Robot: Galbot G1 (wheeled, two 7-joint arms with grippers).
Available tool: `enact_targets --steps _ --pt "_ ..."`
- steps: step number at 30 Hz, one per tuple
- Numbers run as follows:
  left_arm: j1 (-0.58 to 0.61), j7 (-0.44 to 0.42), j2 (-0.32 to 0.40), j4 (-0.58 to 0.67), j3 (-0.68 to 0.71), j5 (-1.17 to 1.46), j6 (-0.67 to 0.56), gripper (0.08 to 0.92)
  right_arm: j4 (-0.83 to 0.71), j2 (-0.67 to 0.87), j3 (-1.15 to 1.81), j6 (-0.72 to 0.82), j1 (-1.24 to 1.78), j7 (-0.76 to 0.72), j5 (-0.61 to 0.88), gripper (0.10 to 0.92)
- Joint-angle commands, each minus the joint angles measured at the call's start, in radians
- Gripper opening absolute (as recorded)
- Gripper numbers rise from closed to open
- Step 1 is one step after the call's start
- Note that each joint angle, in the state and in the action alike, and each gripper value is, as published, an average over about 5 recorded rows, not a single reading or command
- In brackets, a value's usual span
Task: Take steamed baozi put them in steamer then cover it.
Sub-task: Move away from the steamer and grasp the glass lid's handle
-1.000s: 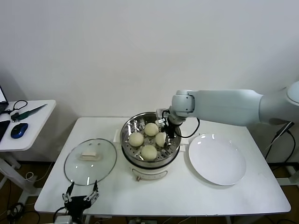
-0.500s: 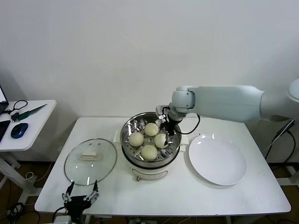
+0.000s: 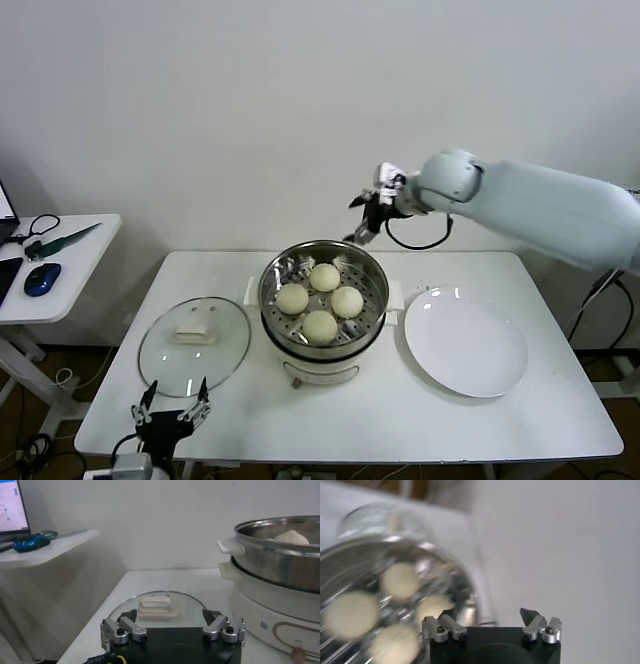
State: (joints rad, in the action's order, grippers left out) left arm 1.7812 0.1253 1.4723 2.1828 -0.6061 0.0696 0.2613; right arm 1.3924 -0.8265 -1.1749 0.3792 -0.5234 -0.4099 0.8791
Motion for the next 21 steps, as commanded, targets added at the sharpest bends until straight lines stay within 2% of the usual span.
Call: enact_targets --steps 1,5,10,15,21 --pt "-0.073 -0.015 -0.027 -0.019 -0.002 -0.072 -0.023 0.823 0.225 0.405 0.867 -0.095 0.789 0.372 -0.130 0.823" --pt "-0.092 -0.013 -0.052 -0.037 0.001 -0.091 -0.047 0.823 0.275 0.409 1.316 -0.152 1.276 0.364 -0.239 0.823" --pt "-0.112 -0.006 -0.081 -0.066 0.003 -0.137 -0.087 0.823 0.289 0.282 1.727 -0.260 1.702 0.327 -0.303 0.823" --pt "-0.132 0.002 -0.085 -0.089 0.003 -0.207 -0.120 0.823 0.287 0.105 1.909 -0.436 1.908 0.286 -0.343 0.823" --pt "-0.137 0.027 -0.092 -0.118 0.004 -0.291 -0.166 0.823 0.272 -0.065 1.961 -0.603 2.039 0.259 -0.376 0.823"
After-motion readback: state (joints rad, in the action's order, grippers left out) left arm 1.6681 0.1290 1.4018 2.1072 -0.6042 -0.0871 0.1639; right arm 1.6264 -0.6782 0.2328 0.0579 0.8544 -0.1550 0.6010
